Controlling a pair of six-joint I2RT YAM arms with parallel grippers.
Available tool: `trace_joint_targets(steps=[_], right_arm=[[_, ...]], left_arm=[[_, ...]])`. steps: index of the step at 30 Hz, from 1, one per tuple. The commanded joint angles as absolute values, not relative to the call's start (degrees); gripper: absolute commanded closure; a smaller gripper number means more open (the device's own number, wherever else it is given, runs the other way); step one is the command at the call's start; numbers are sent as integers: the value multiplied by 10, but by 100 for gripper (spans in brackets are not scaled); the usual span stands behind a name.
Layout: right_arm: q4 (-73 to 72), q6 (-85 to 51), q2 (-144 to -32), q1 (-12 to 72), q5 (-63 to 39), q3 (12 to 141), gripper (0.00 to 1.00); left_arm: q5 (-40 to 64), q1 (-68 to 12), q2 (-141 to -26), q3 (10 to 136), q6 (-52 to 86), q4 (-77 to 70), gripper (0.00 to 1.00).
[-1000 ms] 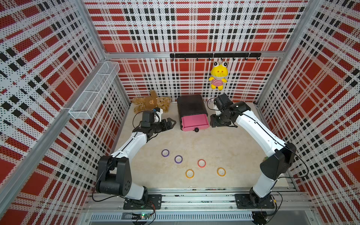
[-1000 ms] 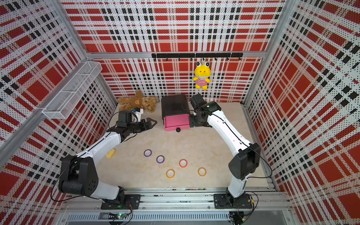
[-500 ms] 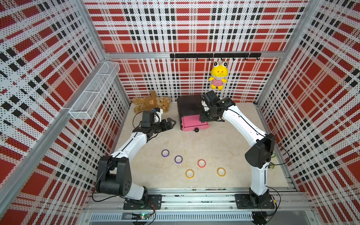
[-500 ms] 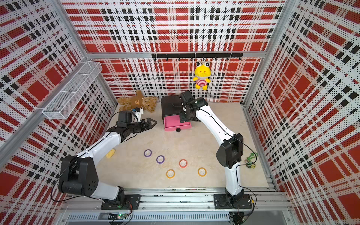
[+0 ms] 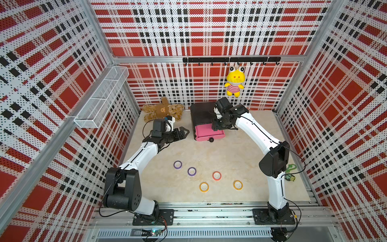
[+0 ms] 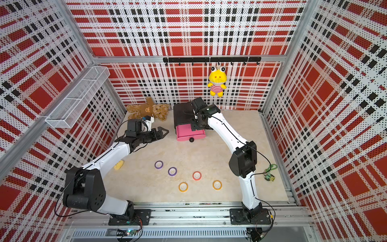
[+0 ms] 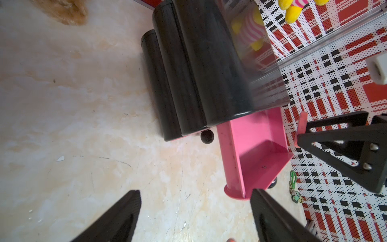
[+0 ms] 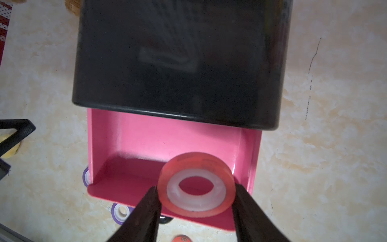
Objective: Place the transparent tape into the drawer according to color
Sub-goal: Place the tape in the drawer.
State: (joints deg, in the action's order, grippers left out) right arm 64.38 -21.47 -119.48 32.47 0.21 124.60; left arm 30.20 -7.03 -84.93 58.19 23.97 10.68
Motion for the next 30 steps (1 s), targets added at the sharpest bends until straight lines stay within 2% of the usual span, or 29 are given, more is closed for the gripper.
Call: trace_joint_targets(steps=[1, 5, 15, 25, 30], right_arm=[[624, -213, -1198, 330, -2, 1240, 31], [621, -214, -1195, 331, -3, 1237, 24], [625, -214, -1163, 333, -4, 1221, 24], [620, -221, -1021, 347, -18, 1070, 23], [629, -225, -954, 368, -18, 994, 17]], left_arm=[[307, -66, -842, 580, 235, 94, 11], [306, -65, -839, 577, 235, 94, 11], [301, -68, -838, 573, 239, 94, 10], [285, -85, -856, 589, 226, 111, 11], [284, -90, -865, 597, 227, 111, 11]])
